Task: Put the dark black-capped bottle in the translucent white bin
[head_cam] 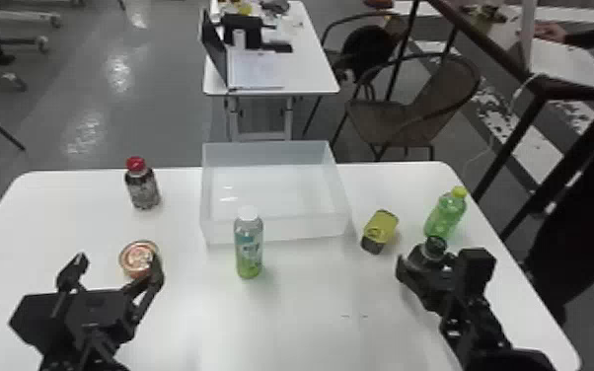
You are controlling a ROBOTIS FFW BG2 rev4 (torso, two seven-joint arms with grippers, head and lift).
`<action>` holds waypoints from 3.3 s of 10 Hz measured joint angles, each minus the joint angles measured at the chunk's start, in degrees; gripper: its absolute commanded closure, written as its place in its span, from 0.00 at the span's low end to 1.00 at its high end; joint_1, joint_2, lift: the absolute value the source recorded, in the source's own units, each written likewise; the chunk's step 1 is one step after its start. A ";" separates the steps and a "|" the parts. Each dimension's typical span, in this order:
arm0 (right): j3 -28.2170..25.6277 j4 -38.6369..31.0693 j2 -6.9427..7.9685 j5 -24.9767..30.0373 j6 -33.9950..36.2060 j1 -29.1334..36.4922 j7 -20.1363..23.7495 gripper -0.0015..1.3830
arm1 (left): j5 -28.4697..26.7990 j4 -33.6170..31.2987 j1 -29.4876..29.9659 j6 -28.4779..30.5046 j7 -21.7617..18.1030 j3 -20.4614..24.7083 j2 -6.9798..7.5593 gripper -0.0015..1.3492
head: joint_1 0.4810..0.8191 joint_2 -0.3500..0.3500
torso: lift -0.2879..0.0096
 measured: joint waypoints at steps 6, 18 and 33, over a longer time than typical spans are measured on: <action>0.00 -4.43 0.81 -2.02 0.86 3.59 -0.05 0.54 | -0.23 0.13 -0.13 0.01 -0.30 0.12 -0.34 0.17 | 0.63 0.37 | 0.85; 9.80 -5.36 3.00 -14.43 2.07 -11.58 8.24 0.54 | 0.88 1.28 -2.13 0.83 0.05 -1.67 0.73 0.17 | 0.63 0.55 | 0.85; 15.78 9.05 5.63 -15.32 -7.09 -22.57 10.72 0.07 | 2.73 3.63 -3.06 -1.28 -0.13 -1.73 0.74 0.17 | 0.63 0.63 | 0.85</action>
